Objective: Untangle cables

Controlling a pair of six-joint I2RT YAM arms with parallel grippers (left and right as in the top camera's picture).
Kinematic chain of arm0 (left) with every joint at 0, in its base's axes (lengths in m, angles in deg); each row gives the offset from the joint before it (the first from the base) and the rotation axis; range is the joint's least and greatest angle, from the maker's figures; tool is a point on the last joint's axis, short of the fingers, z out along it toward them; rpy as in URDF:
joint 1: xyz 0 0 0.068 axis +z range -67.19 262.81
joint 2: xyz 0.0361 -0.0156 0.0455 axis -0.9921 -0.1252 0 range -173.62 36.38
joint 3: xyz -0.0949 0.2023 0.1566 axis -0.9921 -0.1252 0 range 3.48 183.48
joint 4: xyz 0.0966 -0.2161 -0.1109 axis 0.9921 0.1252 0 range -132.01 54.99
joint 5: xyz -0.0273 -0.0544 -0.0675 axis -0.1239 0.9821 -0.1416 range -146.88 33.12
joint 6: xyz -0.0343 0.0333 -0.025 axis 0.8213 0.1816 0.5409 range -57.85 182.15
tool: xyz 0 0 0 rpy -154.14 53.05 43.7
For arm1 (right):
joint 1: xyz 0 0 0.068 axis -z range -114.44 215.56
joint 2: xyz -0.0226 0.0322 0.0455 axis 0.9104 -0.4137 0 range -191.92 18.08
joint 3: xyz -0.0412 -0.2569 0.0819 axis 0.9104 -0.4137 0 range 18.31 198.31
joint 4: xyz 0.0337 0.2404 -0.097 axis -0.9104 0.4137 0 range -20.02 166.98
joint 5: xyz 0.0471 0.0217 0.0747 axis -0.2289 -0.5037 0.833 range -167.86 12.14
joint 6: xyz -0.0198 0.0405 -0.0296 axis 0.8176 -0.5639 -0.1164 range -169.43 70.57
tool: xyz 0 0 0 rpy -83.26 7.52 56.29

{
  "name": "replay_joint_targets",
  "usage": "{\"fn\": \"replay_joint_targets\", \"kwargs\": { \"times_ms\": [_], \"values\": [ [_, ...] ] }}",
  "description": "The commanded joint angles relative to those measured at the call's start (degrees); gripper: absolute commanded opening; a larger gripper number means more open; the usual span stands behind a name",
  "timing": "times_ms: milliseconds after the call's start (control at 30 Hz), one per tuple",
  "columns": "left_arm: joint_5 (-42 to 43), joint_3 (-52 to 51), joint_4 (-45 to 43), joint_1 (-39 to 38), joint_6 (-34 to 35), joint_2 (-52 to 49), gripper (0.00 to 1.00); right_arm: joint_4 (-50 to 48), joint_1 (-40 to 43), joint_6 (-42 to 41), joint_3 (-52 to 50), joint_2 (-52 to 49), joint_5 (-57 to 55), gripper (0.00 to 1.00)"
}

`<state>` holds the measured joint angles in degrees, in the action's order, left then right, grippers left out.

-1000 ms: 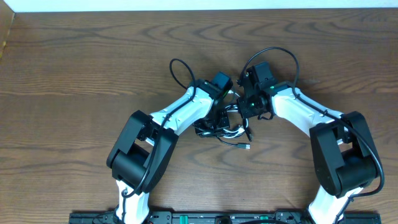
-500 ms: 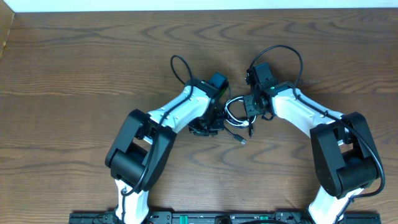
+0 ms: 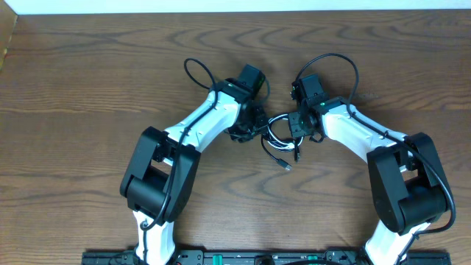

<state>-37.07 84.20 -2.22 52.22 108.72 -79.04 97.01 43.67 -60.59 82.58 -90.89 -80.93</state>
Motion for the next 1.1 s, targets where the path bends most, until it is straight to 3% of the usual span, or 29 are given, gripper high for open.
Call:
{"fn": "replay_joint_targets", "kwargs": {
  "times_ms": [0,167,333,567,1067],
  "values": [
    [-0.48,0.33,0.22,-2.01,5.53,-0.76,0.39,-0.07,0.42,-0.83,-1.18,0.09,-1.22,0.20],
    [-6.08,0.17,2.56,-3.96,12.94,-0.76,0.39,-0.02,0.42,-0.83,-1.18,0.09,-1.03,0.20],
    [-6.23,0.04,2.75,-4.66,13.35,-0.81,0.39,-0.02,0.42,-0.85,-1.18,0.09,-0.98,0.20],
    [-10.10,0.02,1.95,-5.22,19.41,-0.98,0.38,-0.02,0.42,-1.05,-1.18,0.09,-0.83,0.20],
    [-9.03,0.00,0.92,-7.85,20.15,-5.20,0.38,0.13,0.48,-1.77,-1.18,0.09,-0.83,0.20]
  ]
}}
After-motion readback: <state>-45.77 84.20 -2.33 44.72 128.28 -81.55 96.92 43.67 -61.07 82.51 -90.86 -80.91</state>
